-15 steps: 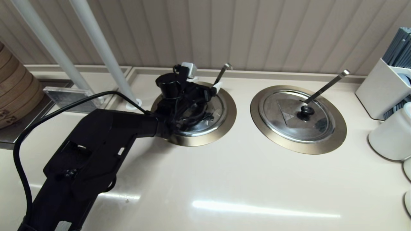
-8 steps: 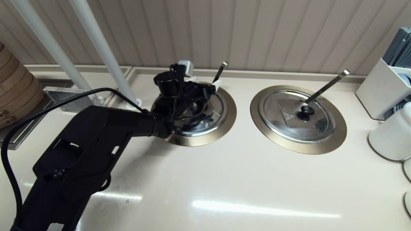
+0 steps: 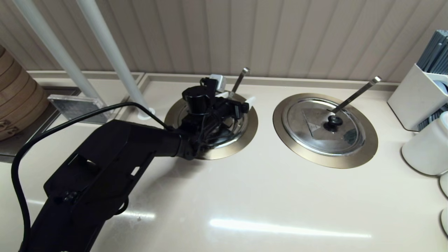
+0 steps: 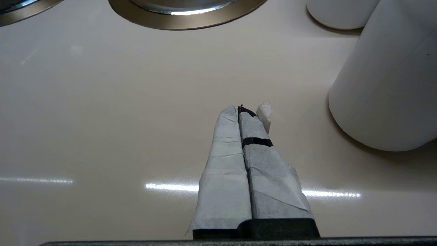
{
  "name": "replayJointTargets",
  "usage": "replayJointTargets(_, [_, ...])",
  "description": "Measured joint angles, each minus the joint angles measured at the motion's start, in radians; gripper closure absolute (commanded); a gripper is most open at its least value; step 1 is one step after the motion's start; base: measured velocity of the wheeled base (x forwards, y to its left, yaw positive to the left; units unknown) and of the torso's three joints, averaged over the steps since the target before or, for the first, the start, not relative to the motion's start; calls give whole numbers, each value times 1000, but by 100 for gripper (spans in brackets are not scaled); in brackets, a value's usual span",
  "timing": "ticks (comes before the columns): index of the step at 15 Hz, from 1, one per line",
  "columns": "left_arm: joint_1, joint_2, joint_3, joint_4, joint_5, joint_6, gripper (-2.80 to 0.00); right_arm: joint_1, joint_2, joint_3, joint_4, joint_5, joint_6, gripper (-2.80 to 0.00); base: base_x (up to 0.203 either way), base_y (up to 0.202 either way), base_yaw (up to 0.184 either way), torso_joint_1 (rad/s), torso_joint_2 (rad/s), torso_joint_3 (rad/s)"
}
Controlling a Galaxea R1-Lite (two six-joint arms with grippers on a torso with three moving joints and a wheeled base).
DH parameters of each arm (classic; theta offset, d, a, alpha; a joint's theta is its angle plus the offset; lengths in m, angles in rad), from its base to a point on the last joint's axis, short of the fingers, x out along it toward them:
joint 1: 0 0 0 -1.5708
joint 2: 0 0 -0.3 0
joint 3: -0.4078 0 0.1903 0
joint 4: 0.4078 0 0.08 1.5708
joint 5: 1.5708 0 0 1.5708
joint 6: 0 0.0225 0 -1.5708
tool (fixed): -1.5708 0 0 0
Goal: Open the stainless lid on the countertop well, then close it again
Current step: Put the spoon in the groove
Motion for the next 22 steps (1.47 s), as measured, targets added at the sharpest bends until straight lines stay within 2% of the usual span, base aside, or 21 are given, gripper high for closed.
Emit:
replayJointTargets(5, [5,29,-88,12,-2,-1,-280,0,0,0,0,0,0,0,0,0,0,0,0,0])
replayJointTargets(9, [5,45,-101,10,-53,-3,-280,0,0,0,0,0,0,0,0,0,0,0,0,0])
replayJointTargets(11, [5,44,-102,14,-56,-6,-280,0,0,0,0,0,0,0,0,0,0,0,0,0])
replayJointTargets(15, [2,36,-93,30,-61,-9,-280,0,0,0,0,0,0,0,0,0,0,0,0,0])
replayJointTargets(22, [-16,-22,13,-4,-61,-17,-280,0,0,0,0,0,0,0,0,0,0,0,0,0])
